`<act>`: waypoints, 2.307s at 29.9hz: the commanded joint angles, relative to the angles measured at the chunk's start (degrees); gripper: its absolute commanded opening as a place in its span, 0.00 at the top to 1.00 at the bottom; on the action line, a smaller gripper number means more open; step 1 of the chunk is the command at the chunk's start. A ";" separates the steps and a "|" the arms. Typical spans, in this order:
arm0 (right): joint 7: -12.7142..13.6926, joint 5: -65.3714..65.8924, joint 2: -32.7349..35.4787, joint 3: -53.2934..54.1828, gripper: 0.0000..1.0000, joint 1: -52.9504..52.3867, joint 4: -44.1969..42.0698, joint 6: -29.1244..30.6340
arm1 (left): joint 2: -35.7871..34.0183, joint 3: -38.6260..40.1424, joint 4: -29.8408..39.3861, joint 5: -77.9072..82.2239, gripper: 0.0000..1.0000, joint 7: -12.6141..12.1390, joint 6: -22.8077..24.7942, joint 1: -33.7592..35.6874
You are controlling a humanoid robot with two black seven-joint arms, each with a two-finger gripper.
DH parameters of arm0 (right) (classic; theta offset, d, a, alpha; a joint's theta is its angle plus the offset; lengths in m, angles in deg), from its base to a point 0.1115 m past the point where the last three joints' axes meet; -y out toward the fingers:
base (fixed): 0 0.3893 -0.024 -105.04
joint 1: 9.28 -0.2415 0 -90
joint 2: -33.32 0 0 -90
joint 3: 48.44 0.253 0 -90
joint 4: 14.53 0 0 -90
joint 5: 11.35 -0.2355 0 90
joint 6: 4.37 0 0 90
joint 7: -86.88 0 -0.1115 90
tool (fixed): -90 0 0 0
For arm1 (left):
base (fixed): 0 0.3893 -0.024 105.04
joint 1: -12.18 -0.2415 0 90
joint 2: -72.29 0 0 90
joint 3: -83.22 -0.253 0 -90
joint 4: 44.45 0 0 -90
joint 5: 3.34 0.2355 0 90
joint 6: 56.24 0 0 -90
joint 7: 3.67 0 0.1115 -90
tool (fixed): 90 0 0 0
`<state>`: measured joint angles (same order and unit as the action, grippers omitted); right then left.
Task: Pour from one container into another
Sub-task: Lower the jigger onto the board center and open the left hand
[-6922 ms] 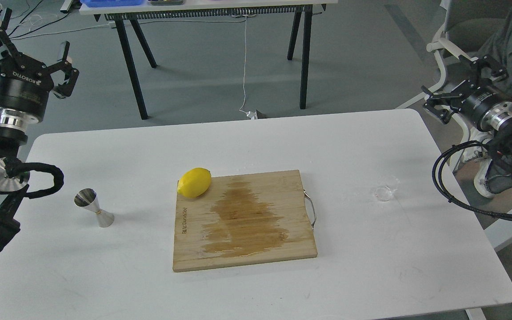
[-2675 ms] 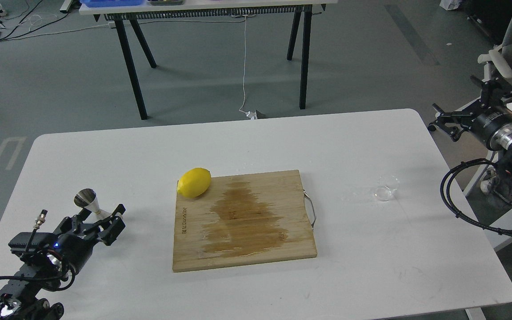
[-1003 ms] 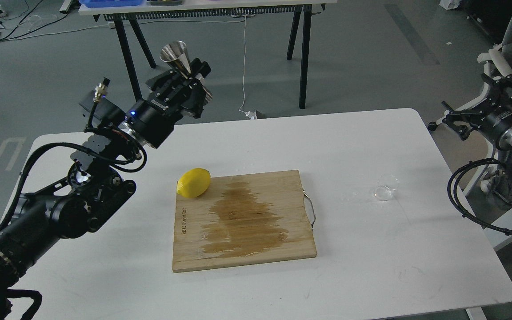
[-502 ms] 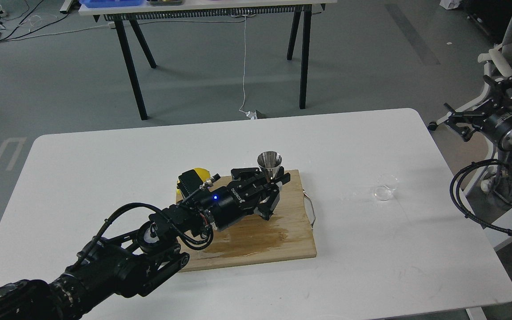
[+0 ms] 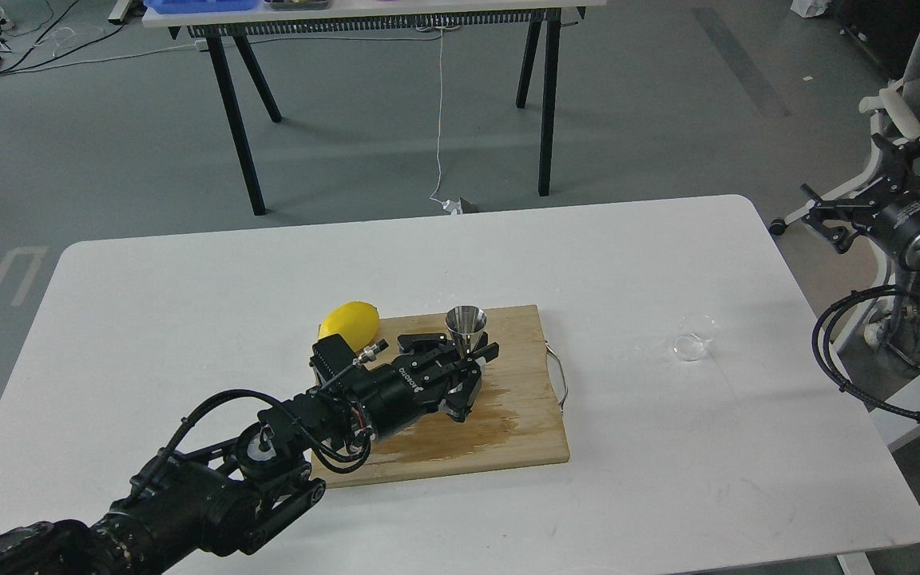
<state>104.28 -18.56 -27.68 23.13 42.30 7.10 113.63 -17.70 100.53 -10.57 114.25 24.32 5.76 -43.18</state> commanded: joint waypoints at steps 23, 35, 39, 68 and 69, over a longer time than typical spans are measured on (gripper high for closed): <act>0.00 -0.09 0.09 0.15 0.01 0.27 0.08 0.00 | -0.01 -0.08 -2.15 0.09 0.61 0.01 0.00 -0.54; -0.09 -0.09 0.01 0.15 0.01 0.36 0.08 0.00 | -0.01 -0.17 -1.89 0.09 0.20 0.01 0.00 -0.71; -0.09 -0.09 0.01 0.15 0.01 0.36 0.08 0.00 | -0.01 -0.08 -1.71 0.09 0.07 0.01 0.00 -1.33; 0.00 -0.09 0.00 0.06 0.01 0.80 0.16 0.00 | -1.94 0.01 -1.71 0.00 0.02 0.01 0.00 -4.41; 0.00 -0.09 0.00 0.06 0.01 0.80 0.16 0.00 | -2.03 0.01 -1.71 0.00 0.02 0.01 0.00 -4.41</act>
<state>104.25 -18.65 -27.76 23.18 43.06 7.30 113.63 -19.24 100.52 -12.28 114.25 24.33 5.76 -47.57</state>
